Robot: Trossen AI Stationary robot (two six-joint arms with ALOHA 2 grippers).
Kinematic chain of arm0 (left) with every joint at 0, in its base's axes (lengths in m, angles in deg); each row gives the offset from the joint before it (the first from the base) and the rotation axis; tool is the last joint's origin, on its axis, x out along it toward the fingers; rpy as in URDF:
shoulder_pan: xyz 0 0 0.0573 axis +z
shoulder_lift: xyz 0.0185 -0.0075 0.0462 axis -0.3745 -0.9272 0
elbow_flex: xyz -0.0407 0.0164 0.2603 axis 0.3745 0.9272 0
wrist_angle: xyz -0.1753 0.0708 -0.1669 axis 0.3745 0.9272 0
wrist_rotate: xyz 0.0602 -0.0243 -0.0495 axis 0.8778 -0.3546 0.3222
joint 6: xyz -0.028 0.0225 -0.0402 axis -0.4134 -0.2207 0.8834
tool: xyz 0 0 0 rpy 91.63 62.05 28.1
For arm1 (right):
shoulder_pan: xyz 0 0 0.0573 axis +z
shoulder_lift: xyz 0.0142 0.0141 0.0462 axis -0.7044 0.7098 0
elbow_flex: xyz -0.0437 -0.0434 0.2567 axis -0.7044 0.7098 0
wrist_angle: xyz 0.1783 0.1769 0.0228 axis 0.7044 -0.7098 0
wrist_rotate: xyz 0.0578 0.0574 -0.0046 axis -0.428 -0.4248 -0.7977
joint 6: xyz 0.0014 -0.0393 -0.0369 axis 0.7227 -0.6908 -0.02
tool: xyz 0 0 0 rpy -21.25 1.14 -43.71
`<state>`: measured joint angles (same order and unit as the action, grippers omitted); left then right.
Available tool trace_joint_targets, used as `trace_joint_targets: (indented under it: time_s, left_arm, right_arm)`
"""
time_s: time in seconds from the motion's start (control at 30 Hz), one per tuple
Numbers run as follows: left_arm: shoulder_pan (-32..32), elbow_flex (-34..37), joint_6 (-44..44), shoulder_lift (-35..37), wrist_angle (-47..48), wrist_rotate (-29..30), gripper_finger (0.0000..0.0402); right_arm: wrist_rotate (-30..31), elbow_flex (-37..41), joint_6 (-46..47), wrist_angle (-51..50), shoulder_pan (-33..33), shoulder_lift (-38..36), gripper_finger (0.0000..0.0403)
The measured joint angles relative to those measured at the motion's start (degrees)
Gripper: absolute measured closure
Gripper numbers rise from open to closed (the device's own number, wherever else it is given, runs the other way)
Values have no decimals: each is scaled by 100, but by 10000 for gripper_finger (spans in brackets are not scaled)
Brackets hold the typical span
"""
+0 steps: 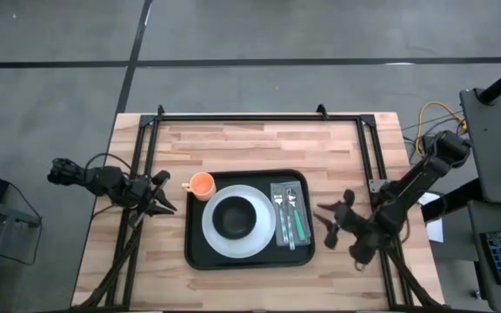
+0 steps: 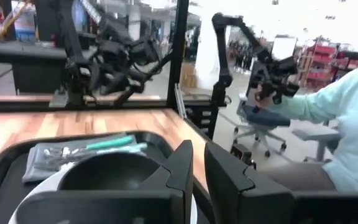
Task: Set up tray
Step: Return to Home Position
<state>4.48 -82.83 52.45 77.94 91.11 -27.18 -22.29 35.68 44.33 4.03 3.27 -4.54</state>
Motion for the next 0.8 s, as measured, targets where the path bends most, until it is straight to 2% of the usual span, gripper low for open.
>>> trace_joint_targets:
  time_s: [0.07, 0.23, 0.33, 0.43, 0.5, 0.57, 0.63, 0.73, 0.8]
  left_arm:
    - [0, 181, 3, 223, -174, 0, 378]
    - [0, 474, -243, 216, -723, 41, 378]
    - [-2, 516, -226, 99, -769, 325, 378]
    - [0, 461, -84, 67, -757, 369, 378]
    - [-2, 399, 178, 36, -805, 369, 378]
    - [-6, 368, 566, 40, -748, 313, 378]
    - [-11, 345, 658, 30, -793, 257, 378]
    - [-13, 345, 668, 40, -783, 234, 378]
    - [-13, 345, 668, 38, -772, 207, 378]
  right_arm:
    - [-257, 392, -1060, 1342, 137, -180, 272]
    - [-466, 1333, -3663, 4892, 464, -336, 291]
    - [-971, 1789, -4774, 6621, 558, -338, 302]
    - [-1187, 2060, -5447, 7407, 620, -381, 310]
    - [-1185, 2151, -5419, 7452, 648, -468, 314]
    - [-1541, 2152, -5284, 7419, 539, -493, 317]
    - [-2657, 2156, -5300, 7391, 179, -560, 320]
    - [-5003, 2142, -5012, 7203, -776, -689, 325]
    - [-6345, 2067, -5068, 7081, -1465, -688, 327]
